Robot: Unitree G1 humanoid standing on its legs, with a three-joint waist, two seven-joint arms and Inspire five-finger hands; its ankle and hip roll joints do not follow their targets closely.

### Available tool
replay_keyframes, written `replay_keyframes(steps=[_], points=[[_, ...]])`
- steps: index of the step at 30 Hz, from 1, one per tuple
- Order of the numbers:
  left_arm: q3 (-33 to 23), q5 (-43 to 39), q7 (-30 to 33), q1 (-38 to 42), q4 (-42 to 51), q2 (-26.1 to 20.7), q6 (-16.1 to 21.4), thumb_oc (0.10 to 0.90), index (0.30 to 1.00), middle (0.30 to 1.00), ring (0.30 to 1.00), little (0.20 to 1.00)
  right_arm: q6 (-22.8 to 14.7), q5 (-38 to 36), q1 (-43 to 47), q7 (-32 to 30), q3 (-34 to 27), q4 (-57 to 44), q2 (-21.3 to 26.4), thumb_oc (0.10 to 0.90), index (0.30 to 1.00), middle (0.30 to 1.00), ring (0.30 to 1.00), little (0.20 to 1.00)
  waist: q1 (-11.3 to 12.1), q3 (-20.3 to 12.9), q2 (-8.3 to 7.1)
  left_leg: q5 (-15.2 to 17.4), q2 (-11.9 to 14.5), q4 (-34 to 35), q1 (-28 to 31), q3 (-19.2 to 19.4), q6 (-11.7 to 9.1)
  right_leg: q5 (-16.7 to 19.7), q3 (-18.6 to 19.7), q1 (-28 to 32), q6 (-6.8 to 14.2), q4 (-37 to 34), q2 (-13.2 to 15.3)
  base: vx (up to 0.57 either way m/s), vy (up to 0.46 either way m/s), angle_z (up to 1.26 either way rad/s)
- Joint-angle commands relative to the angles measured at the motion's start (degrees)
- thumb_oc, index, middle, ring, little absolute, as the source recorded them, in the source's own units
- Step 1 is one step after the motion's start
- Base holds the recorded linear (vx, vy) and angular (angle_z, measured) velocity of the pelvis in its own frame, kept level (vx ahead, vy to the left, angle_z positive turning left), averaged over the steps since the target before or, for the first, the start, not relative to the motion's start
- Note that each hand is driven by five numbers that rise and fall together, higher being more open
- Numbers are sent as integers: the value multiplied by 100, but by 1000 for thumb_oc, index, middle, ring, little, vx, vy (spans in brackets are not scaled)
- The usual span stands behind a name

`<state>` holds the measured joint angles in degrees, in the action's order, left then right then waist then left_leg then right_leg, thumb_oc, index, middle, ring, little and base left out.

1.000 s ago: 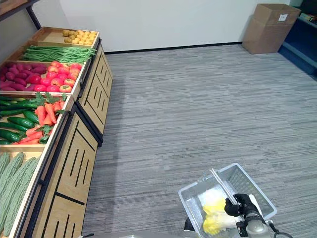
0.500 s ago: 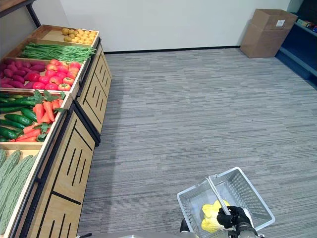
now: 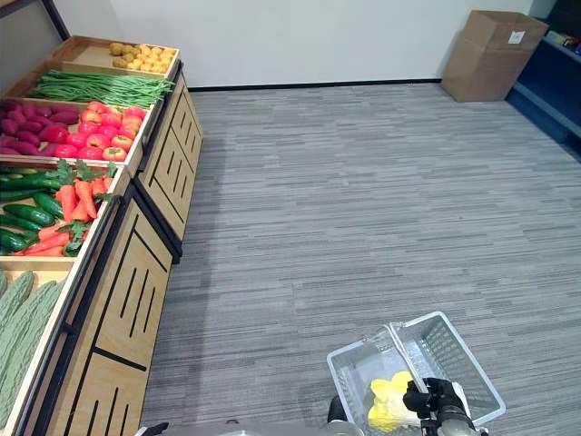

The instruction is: Get the vegetables into the basket

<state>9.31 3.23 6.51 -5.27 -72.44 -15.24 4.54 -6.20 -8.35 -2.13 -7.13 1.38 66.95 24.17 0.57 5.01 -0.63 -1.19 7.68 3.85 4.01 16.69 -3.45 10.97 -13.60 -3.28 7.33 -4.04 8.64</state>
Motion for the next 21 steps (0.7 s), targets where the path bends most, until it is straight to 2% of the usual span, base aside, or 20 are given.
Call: replay_keyframes(steps=[1,3,5,6,9,10,12,13,15,16,18,19,21], points=[[-204,-328,188,393,114,-16,196,900,1000,1000,1000,1000,-326,189,459,-356,-166,-353,401,400,300,300,300,300,-44,158,-196,-316,377,-49,-100,-542,-266,-1019,450,120,106,933,1,-28,-112,1],[-234,-403,215,412,169,-28,183,900,1000,1000,1000,1000,-320,197,443,-369,-163,-437,402,400,300,300,300,300,-50,188,-188,-312,402,-130,-158,-603,-269,-1096,447,70,79,1036,-31,3,-125,7],[-237,-439,292,523,268,-51,209,900,1000,1000,1000,1000,-378,190,288,-412,-160,-758,420,400,300,300,300,300,-33,350,-225,-357,470,-981,-573,-827,-330,-1234,377,143,-99,1046,-109,34,-258,14],[-234,-439,292,522,271,-53,206,900,1000,1000,1000,1000,-375,191,283,-412,-164,-764,419,400,300,300,300,300,-52,343,-218,-334,480,-1034,-615,-859,-334,-1236,353,142,-103,1044,-115,42,-208,43],[-243,-627,344,587,353,-10,210,900,1000,1000,1000,1000,-390,156,76,-440,-260,-948,447,400,300,300,300,300,-16,541,-268,-672,375,-2109,-1245,-1170,-442,-1362,196,376,-274,1040,-113,55,-127,51],[-240,-688,347,621,339,-3,207,900,1000,1000,1000,1000,-376,137,51,-456,-270,-933,440,400,300,300,300,300,-9,579,-266,-741,304,-2064,-1389,-1307,-462,-1403,134,453,-270,1023,-106,101,-65,25],[-226,-703,309,586,380,13,207,900,1000,1000,1000,1000,-360,110,-4,-486,-336,-863,443,400,300,300,300,300,26,543,-260,-708,284,-1627,-1628,-1285,-404,-1461,94,594,-235,932,-102,143,-12,31],[-226,-703,309,584,379,12,208,900,1000,1000,1000,1000,-360,109,-6,-486,-336,-863,442,400,300,300,300,300,28,544,-266,-708,277,-1618,-1616,-1279,-402,-1465,97,601,-232,931,-95,241,60,30],[-174,-654,332,510,346,53,208,900,1000,1000,1000,1000,-381,136,-63,-514,-347,-858,470,400,300,300,300,300,101,502,-180,-1130,516,-821,-1877,-1253,-445,-1580,164,786,-172,869,-168,328,133,11],[-169,-644,350,497,353,67,218,900,1000,1000,1000,1000,-387,121,-49,-527,-339,-814,475,400,300,300,300,300,151,490,-158,-1226,563,-534,-1942,-1299,-484,-1621,210,880,-147,851,-169,308,157,2],[-174,-634,383,465,310,70,216,900,1000,1000,1000,1000,-390,106,-13,-528,-304,-764,447,400,300,300,300,300,191,453,-160,-1320,589,-466,-1895,-1330,-530,-1654,329,1033,-81,800,-133,307,174,-12],[-192,-622,357,443,273,66,212,900,1000,1000,1000,1000,-378,114,-15,-493,-288,-743,410,400,300,300,300,300,199,397,-166,-1179,561,-480,-1798,-1243,-461,-1714,400,1105,-36,789,-97,304,207,-17],[-209,-616,369,433,265,36,208,900,1000,1000,1000,1000,-378,117,-58,-496,-292,-746,367,400,300,300,300,300,197,358,-191,-1158,533,-572,-1827,-1166,-448,-1715,406,1174,-14,764,-41,246,193,-40]])
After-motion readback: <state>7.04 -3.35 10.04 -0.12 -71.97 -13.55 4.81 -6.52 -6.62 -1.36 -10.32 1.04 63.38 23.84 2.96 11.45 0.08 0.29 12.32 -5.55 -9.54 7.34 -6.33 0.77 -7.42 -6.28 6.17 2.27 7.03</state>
